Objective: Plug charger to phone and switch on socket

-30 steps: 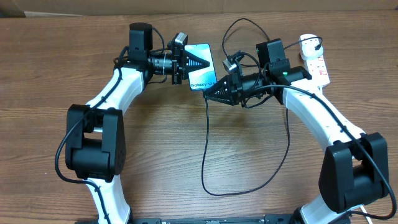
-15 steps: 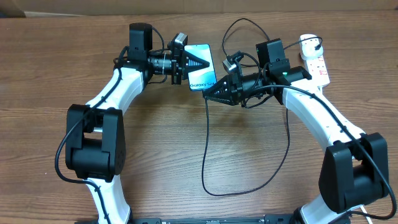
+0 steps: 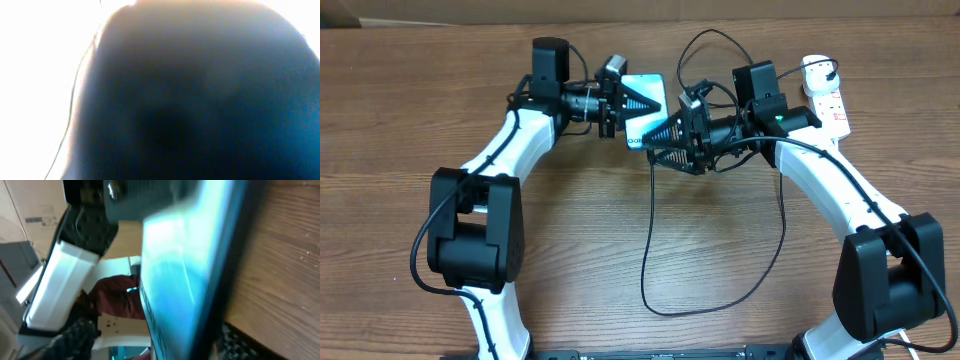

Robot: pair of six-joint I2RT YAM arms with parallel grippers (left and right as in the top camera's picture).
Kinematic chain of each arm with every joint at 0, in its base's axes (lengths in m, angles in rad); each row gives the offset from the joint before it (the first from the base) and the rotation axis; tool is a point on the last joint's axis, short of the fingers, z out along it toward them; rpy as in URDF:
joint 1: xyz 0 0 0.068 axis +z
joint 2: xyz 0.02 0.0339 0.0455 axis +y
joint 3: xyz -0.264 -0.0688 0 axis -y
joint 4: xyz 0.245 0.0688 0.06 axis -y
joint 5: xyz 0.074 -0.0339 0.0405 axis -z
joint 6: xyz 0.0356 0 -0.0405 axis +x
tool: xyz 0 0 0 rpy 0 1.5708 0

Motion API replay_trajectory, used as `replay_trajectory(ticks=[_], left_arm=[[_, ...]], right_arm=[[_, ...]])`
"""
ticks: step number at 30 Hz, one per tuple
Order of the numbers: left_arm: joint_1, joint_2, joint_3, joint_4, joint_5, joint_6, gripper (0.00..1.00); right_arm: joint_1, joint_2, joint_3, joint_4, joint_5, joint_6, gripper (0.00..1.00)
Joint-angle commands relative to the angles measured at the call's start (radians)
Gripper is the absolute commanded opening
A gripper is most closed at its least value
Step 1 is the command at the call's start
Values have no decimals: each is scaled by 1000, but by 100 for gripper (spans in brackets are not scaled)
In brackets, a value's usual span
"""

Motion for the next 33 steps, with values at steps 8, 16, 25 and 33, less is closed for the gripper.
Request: replay_trajectory(ticks=[8, 16, 25, 33], left_arm=[[-17, -14, 4, 3, 34, 21, 4], [25, -14, 4, 2, -109, 90, 4], [37, -14, 4, -209, -394, 323, 4], [21, -14, 2, -341, -604, 500, 4]], right_arm=[[-19, -12, 9, 3, 14, -4, 90], [-146, -12, 9, -78, 16, -77, 96], [-329, -12, 9, -243, 103, -251, 97], [-457, -12, 9, -281, 176, -325, 97]])
